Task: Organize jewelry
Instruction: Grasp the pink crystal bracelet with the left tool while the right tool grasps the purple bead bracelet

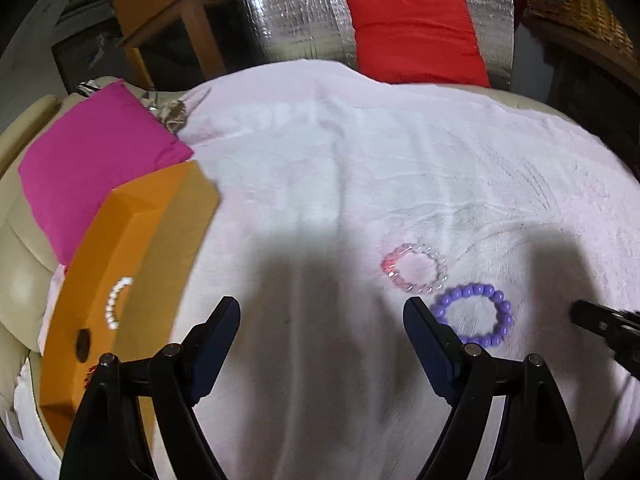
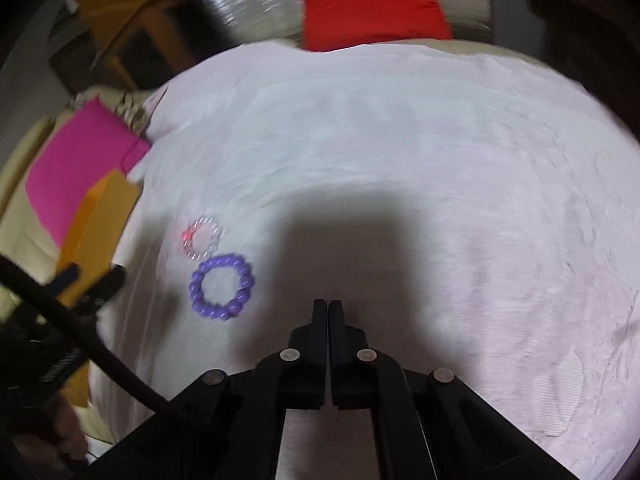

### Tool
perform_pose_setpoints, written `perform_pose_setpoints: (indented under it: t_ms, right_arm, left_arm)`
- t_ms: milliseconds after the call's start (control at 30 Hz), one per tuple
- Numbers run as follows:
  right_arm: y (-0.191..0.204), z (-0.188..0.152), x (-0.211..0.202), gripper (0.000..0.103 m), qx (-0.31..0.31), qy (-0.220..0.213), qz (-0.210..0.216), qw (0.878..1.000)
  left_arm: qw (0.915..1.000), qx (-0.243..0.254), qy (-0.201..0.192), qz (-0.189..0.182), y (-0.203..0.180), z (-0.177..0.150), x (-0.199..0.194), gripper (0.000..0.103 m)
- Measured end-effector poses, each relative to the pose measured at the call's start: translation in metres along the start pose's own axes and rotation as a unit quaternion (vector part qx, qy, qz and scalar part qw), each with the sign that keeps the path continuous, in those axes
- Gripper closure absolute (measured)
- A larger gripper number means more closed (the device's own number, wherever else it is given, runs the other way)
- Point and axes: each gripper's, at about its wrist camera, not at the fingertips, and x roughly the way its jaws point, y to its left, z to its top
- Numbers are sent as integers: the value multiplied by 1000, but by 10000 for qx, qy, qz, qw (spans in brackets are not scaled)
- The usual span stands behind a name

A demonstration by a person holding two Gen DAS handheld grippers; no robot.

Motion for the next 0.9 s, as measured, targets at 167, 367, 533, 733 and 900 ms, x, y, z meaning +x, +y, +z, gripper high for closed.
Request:
perform_pose_setpoints:
  t_ms: [167,367,533,733,900]
  right_arm:
    - [-5,2,-10,98,102,-91,164,9998]
    - [-5,7,-10,98,221,-50,395,9990]
    - [-4,9,-1,98,249,69,417,9988]
    - [0,9,0,98,206,14,509,9985]
    - [16,9,8,98,6,117,895,9959]
  left_arm:
    - [9998,213,8,-34,-20,10,19,19]
    - [9990,206,175,-369,-25,21,38,19]
    - [9965,364,313,-689,-30,24,54,40]
    - [9917,565,321,-1111,-24,23,61,92]
    - [9890,925,122,-1151,-18,12,46,93]
